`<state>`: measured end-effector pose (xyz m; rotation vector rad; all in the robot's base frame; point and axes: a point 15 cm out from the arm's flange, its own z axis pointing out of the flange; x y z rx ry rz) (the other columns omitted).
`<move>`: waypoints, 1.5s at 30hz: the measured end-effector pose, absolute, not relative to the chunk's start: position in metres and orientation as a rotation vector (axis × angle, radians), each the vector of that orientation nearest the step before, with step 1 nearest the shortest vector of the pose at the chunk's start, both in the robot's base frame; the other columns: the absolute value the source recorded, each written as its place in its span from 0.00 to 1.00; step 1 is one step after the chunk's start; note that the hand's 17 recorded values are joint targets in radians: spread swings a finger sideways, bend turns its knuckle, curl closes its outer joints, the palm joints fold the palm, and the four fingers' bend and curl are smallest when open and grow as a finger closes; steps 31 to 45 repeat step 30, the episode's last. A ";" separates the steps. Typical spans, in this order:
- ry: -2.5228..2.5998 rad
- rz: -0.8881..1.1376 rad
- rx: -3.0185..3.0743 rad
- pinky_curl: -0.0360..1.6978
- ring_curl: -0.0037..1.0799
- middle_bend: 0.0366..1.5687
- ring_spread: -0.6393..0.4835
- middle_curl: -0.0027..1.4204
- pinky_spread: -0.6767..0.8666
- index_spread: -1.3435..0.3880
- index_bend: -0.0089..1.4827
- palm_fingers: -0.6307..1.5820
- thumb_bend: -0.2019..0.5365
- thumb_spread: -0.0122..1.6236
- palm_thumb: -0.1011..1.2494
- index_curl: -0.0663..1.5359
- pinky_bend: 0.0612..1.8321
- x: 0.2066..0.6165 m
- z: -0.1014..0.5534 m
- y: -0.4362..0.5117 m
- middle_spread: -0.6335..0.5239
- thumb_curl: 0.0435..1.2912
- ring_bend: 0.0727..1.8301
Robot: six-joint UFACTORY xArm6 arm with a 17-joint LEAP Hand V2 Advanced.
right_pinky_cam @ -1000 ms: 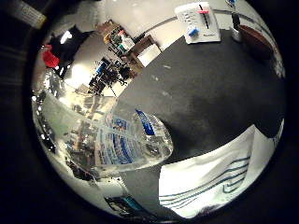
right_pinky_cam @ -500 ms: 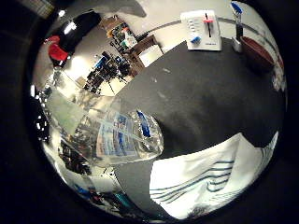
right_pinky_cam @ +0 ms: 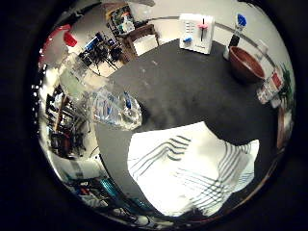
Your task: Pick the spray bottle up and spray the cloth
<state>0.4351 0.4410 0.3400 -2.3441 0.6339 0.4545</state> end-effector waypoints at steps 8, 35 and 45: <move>0.763 0.263 -2.334 0.17 0.21 0.09 0.86 0.18 0.82 0.54 0.13 0.32 0.23 0.54 0.26 0.25 0.32 0.457 0.405 0.384 0.60 0.24 0.08; 0.930 0.016 -2.317 0.17 0.22 0.09 0.86 0.17 0.85 0.53 0.14 0.34 0.23 0.55 0.29 0.26 0.32 0.430 0.453 0.311 0.60 0.24 0.07; 0.930 0.016 -2.317 0.17 0.22 0.09 0.86 0.17 0.85 0.53 0.14 0.34 0.23 0.55 0.29 0.26 0.32 0.430 0.453 0.311 0.60 0.24 0.07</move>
